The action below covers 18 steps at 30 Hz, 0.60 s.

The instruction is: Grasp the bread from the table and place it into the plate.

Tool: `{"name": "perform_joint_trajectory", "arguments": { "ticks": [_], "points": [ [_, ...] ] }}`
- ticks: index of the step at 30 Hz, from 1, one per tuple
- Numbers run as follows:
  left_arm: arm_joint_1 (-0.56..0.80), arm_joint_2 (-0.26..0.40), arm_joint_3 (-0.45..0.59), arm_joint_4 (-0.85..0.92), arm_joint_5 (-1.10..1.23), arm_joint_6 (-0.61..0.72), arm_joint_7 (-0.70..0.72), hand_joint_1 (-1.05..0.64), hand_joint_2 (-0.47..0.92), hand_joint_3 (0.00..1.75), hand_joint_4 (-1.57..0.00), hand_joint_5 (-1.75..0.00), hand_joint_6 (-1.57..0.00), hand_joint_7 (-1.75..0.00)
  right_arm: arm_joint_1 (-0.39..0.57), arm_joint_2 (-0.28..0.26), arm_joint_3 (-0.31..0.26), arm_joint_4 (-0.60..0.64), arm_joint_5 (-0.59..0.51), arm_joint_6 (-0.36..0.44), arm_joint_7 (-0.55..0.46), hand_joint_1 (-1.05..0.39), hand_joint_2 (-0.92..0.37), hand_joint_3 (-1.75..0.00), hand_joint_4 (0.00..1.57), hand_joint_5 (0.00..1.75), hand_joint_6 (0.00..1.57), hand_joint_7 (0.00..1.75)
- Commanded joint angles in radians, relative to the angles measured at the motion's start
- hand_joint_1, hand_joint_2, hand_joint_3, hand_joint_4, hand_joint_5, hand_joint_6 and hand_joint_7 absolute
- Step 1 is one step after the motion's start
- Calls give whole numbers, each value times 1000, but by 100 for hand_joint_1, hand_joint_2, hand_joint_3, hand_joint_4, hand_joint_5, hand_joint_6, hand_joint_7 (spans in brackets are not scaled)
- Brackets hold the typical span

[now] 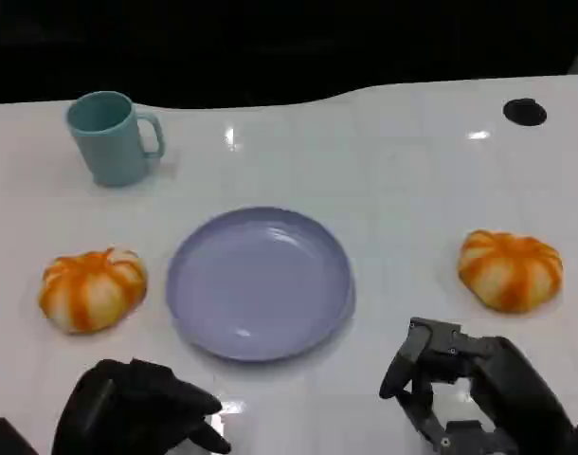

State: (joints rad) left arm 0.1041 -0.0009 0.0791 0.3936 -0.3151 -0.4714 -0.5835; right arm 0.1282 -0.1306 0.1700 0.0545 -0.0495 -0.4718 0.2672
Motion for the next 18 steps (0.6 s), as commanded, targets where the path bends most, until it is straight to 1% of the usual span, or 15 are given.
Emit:
{"name": "perform_joint_trajectory", "arguments": {
  "ticks": [1,14,18],
  "points": [
    [2,13,5,-5,6,-3,11,-105,82,0,-157,-33,-157,-7,1,-12,-5,-7,-6,1,-3,-5,-56,-105,79,175,71,132],
    [1,15,5,-5,9,-4,13,-105,82,0,-157,-33,-157,-7,-5,-10,-5,4,-10,-16,-7,-5,-55,-105,81,175,70,131],
    [1,15,5,-7,7,0,12,-105,82,0,-157,-33,-157,-7,-5,-13,-5,-1,-10,-7,-4,-5,-55,-105,81,175,70,131]
  ]
}}
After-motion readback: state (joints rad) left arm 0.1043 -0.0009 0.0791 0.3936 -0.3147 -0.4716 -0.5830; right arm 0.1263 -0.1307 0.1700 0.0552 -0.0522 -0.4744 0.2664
